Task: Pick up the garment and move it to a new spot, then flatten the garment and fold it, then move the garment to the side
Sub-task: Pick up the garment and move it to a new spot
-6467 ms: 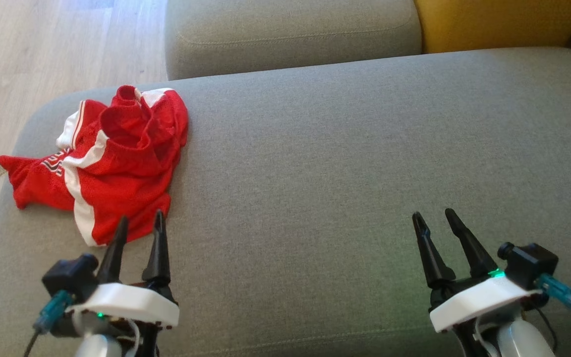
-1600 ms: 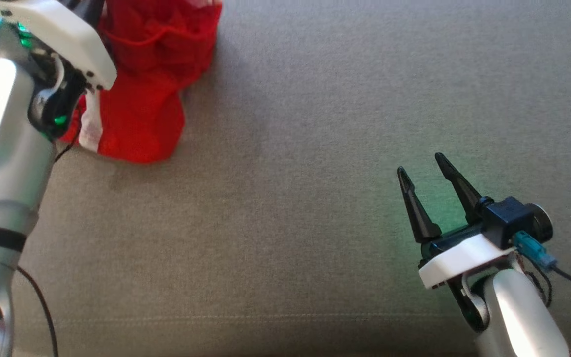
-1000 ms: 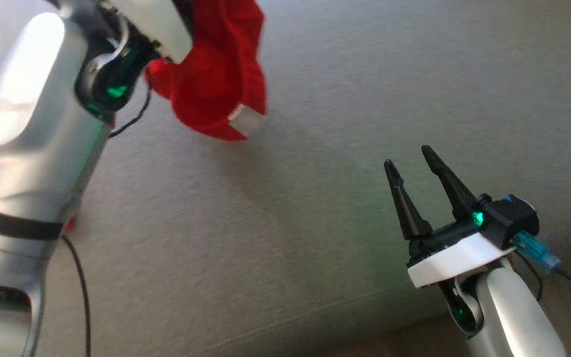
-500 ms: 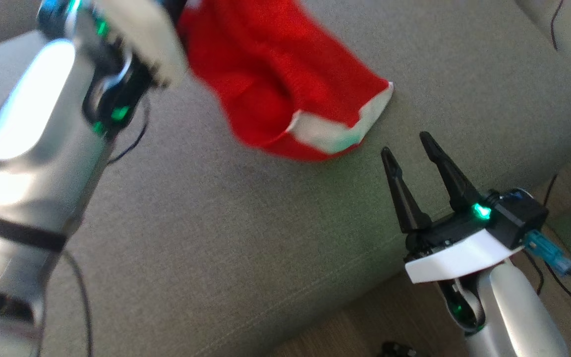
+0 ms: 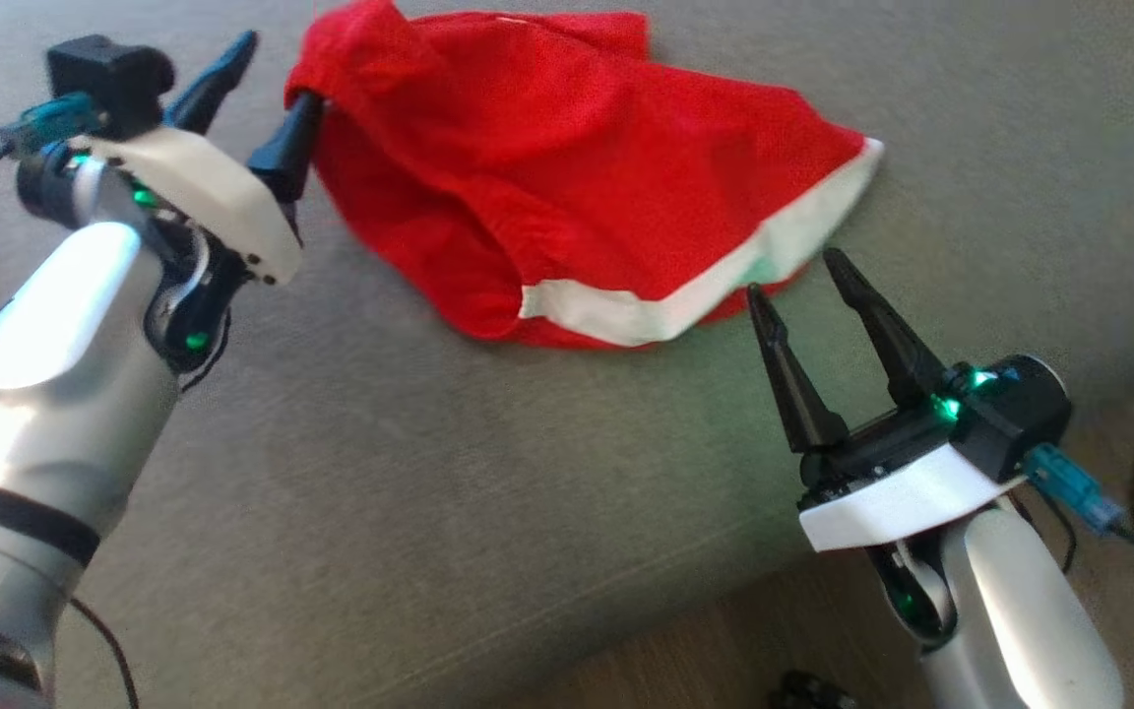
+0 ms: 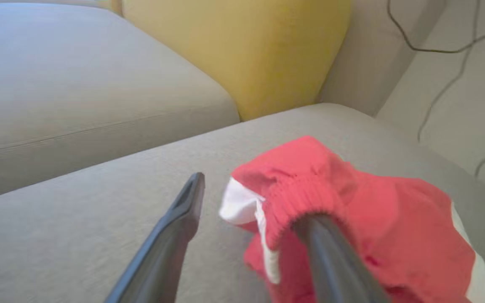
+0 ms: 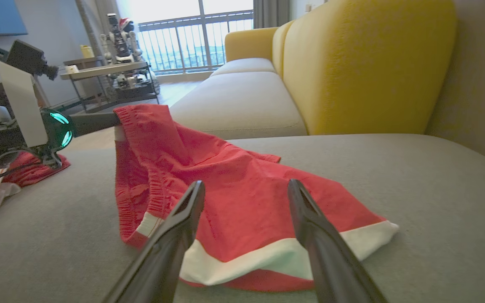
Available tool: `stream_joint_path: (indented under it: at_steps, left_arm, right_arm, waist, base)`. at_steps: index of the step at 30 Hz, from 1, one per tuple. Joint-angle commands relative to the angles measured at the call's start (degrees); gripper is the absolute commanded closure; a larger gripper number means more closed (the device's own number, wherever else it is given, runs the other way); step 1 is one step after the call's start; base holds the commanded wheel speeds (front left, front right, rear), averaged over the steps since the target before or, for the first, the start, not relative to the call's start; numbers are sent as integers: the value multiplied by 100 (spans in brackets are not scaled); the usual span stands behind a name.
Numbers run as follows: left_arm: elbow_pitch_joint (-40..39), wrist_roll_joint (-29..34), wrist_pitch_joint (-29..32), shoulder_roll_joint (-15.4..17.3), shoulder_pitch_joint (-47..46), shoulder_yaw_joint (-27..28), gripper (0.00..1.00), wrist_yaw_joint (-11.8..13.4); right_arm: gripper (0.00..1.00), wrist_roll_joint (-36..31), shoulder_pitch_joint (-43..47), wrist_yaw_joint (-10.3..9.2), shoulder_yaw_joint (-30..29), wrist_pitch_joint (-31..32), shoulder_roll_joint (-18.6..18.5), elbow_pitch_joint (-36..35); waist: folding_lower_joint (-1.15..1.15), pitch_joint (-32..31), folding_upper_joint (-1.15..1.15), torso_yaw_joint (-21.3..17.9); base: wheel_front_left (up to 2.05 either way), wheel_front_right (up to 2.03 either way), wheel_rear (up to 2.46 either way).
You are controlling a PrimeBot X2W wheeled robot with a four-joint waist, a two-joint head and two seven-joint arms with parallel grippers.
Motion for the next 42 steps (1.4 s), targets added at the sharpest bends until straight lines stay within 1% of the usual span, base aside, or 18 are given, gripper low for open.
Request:
stream_joint_path:
  at_steps: [1,2,4,5,8,10,13,14,19,24,25,28,32,34,36,38,42]
  left_arm:
    - [-46,-105,-173,126,-103,397,0,-32]
    - [-93,-267,-198,0,66,518,0,-33]
    - [-202,-389,-218,-133,412,714,0,-33]
    - [-306,-428,-221,-179,600,914,0,-32]
    - [-780,-177,-223,-298,1294,1508,0,119]
    - [-1261,304,-224,-353,1825,1841,0,350]
    - [-2021,989,-225,-535,2706,2401,0,744]
    - [-2239,1178,-225,-611,3025,2519,0,819]
    - [-3060,1770,-225,-935,4404,2982,0,1035]
    - [-3960,2494,-225,-1156,5373,3310,0,1199]
    - [-3960,2494,-225,-1156,5373,3310,0,1199]
    - [-4423,2746,-225,-1389,5734,3695,0,1262]
    - [-4880,3281,-226,-1564,6104,4036,0,1263]
    - [-5006,3516,-226,-1619,6285,4093,0,1192]
    - [-5107,3839,-226,-1612,6430,4070,0,1071]
    - [-5183,4085,-226,-1625,6558,4078,0,1004]
    - [-5111,4269,-226,-1697,6791,4104,0,912]
  right_arm:
    - [0,-74,-10,-1,64,-54,-1,-60]
    - [0,-106,28,-1,26,-54,-1,2]
    - [0,-174,107,-1,-38,-54,-1,135]
    - [0,-206,138,-1,-50,-54,-1,193]
    - [0,-309,243,-1,-104,-54,-1,323]
    - [0,-362,319,-1,-140,-54,-1,376]
    - [0,-432,420,-1,-166,-54,-1,461]
    - [0,-444,459,-1,-166,-54,-1,494]
    - [0,-462,681,-1,-174,-54,-1,622]
    - [0,-432,929,-1,-258,-54,-1,559]
    - [0,-432,929,-1,-258,-54,-1,559]
    - [0,-467,1114,-1,-410,-54,-1,387]
    - [0,-626,1429,-1,-615,-54,-1,35]
    - [0,-675,1619,-1,-711,-54,-1,-167]
    - [0,-691,1805,-1,-800,-54,-1,-347]
    - [0,-698,1970,-1,-843,-54,-1,-470]
    - [0,-727,2134,-1,-827,-54,-1,-480]
  waist:
    - [-1,-319,0,484]
    - [-1,-418,0,625]
    - [-1,-629,0,898]
    - [-1,-723,0,1010]
    - [-1,-1020,0,1359]
    - [-1,-1194,0,1579]
    - [-1,-1415,0,1846]
    - [-1,-1482,0,1913]
    - [-1,-1801,0,2121]
    - [-1,-1983,0,2223]
    - [-1,-1983,0,2223]
    - [-1,-2059,0,2263]
    - [-1,-2176,0,2271]
    - [-1,-2233,0,2265]
    - [-1,-2281,0,2252]
    - [-1,-2310,0,2227]
    - [-1,-2329,0,2148]
  base:
    - [0,0,0]
    - [0,0,0]
    - [0,0,0]
    - [0,0,0]
    - [0,0,0]
    - [0,0,0]
    - [0,0,0]
    - [0,0,0]
    - [0,0,0]
    - [0,0,0]
    - [0,0,0]
    - [0,0,0]
    - [0,0,0]
    - [0,0,0]
    - [0,0,0]
    - [0,0,0]
    - [0,0,0]
